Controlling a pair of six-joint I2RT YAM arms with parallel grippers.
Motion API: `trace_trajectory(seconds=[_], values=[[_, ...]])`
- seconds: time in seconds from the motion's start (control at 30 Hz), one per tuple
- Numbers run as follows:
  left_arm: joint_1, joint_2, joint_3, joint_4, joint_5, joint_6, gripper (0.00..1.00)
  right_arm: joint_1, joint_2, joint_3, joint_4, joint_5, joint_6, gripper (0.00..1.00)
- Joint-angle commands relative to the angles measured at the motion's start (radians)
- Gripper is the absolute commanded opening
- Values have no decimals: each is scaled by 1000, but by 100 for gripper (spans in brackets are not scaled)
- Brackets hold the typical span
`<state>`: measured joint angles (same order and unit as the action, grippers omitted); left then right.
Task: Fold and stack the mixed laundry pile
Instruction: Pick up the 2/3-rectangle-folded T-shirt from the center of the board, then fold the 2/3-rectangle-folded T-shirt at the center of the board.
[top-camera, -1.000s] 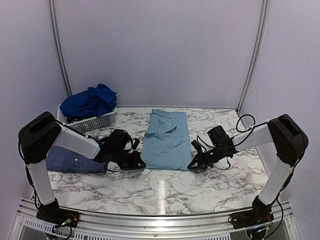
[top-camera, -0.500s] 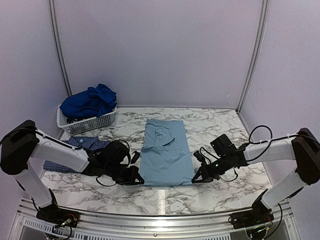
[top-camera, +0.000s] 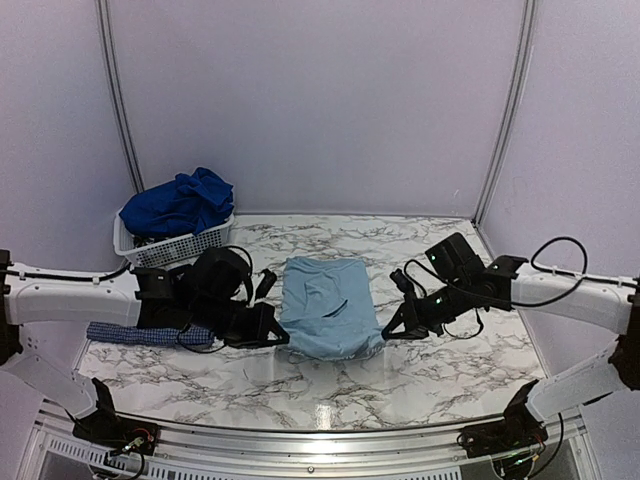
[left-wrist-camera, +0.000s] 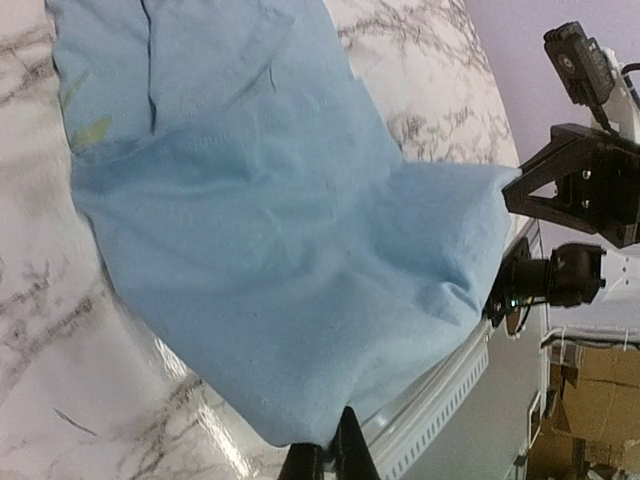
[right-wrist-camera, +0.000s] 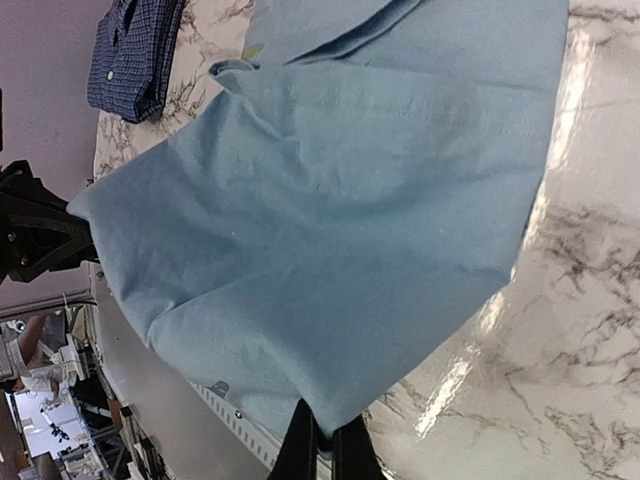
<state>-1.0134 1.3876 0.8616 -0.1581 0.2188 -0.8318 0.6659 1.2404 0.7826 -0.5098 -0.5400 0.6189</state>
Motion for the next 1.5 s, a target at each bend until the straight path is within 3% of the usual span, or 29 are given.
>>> trace_trajectory(seconds=[0.0,0.3,0.43,0.57,0.67,0.83,1.0,1.17,1.47], values=[[105,82,106,-98,-15,80,0,-104,143,187,-60,34,-132,0],[296,389,358,-95,39,204,0,-234,569,532,-65,-6,-336,0],[312,562,482,-91,53,240,0,-244,718,585,-10,-27,-357,0],[311,651,493,-62,65,235,0,-245,802,577,29,-52,-364,0],[308,626,414,-20,86,214,0,-243,787,520,44,-66,-361,0],[277,431,258,-6,113,193,0,-240,587,366,38,-111,-322,0],[276,282,214,-56,102,171,0,-241,412,295,4,-137,-281,0],[300,269,267,-99,96,182,0,-255,448,392,-73,-117,-331,0],[377,387,430,-139,137,235,0,-300,593,625,-157,-126,-393,0]])
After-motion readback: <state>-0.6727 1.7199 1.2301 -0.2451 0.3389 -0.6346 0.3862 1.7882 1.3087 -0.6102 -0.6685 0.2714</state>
